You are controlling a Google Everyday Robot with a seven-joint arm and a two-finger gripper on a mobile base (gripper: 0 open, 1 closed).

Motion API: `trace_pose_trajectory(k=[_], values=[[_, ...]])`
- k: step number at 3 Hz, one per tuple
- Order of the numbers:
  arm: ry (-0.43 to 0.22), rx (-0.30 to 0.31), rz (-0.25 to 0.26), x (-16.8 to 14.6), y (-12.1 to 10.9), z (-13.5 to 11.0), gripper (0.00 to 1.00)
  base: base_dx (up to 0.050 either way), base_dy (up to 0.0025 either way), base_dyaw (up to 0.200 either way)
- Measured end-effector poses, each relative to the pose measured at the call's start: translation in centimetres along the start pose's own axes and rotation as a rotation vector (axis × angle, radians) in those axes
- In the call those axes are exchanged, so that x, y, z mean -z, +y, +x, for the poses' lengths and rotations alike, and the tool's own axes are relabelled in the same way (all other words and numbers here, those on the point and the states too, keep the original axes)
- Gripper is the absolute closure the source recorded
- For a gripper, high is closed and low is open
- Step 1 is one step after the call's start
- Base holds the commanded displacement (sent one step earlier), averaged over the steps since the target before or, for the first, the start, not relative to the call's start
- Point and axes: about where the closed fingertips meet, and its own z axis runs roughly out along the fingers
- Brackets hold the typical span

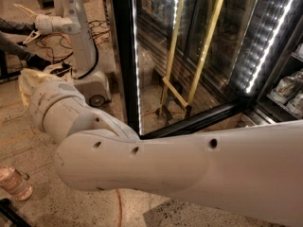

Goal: Close left fridge door

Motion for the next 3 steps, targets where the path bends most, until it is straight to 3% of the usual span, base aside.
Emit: trace_pose_trajectory(k=[1,2,3], values=[[0.042,0.02,0.096,0.15,-2.49,0.96,1.0,0.0,0.0,0.0],[0.042,0.02,0.096,0.15,-2.49,0.96,1.0,0.0,0.0,0.0],[0.079,0.002,0.129,-0.33,-2.72,1.2,1.0,0.0,0.0,0.0]])
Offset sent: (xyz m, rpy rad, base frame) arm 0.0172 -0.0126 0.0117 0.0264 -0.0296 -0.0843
